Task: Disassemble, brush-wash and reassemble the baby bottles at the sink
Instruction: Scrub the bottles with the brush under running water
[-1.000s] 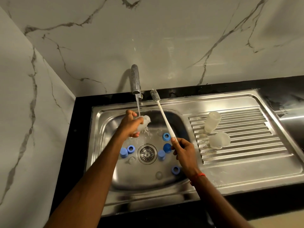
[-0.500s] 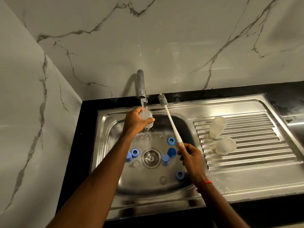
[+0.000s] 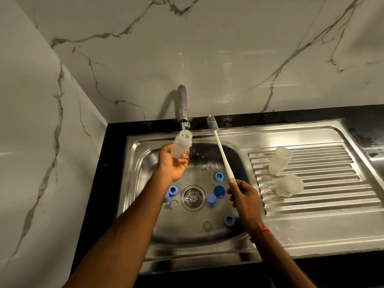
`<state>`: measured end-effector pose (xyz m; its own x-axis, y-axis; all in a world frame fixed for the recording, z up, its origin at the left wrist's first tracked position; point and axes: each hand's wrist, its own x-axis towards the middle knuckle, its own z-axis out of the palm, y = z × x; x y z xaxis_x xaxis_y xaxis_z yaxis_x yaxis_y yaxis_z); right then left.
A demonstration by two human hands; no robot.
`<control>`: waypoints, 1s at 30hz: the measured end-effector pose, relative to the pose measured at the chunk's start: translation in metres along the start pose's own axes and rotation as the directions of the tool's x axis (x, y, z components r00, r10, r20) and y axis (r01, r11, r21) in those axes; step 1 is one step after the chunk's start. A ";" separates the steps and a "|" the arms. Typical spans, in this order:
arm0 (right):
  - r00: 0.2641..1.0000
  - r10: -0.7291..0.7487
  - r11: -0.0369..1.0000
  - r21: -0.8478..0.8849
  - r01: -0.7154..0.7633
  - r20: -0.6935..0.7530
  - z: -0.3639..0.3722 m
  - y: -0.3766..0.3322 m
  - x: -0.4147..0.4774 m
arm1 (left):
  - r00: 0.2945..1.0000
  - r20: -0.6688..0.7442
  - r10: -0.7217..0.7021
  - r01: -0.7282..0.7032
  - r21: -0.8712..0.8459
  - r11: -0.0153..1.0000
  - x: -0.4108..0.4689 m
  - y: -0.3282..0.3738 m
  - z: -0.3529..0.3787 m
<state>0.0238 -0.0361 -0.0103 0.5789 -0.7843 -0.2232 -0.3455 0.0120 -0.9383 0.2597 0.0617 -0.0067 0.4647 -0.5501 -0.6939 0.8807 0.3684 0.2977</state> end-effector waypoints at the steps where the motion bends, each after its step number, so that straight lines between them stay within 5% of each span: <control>1: 1.000 0.003 1.000 -0.002 -0.003 0.001 0.000 0.000 0.000 | 1.000 -0.007 -0.018 0.018 -0.035 0.999 0.003 -0.003 -0.003; 7: 1.000 0.021 1.000 0.015 -0.021 -0.013 -0.002 0.002 0.000 | 0.996 -0.060 -0.072 0.069 -0.059 0.996 0.016 -0.016 -0.012; 14: 0.999 0.045 0.999 0.019 -0.045 -0.022 -0.002 0.005 0.002 | 0.987 -0.153 0.039 -0.025 0.089 0.996 0.021 -0.018 -0.002; 30: 1.000 0.030 0.999 0.013 -0.030 0.002 0.001 0.003 0.001 | 0.987 -0.128 0.101 -0.090 0.091 0.992 0.010 -0.001 -0.008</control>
<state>0.0238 -0.0365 -0.0133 0.5696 -0.7823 -0.2521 -0.3535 0.0438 -0.9344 0.2626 0.0618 -0.0198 0.5359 -0.4092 -0.7385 0.8399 0.3469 0.4174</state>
